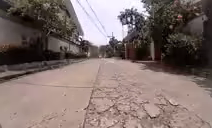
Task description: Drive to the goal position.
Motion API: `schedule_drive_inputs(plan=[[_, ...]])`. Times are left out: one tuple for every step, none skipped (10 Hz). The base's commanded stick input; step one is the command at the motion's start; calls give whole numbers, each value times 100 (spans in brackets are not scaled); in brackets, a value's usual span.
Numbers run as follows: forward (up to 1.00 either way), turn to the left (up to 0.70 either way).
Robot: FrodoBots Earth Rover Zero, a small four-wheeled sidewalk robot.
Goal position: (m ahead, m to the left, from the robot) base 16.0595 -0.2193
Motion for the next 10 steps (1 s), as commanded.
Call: schedule_drive_inputs(plan=[[100,3],[100,3],[100,3],[100,3],[100,3],[100,3],[100,3],[100,3],[100,3],[100,3]])
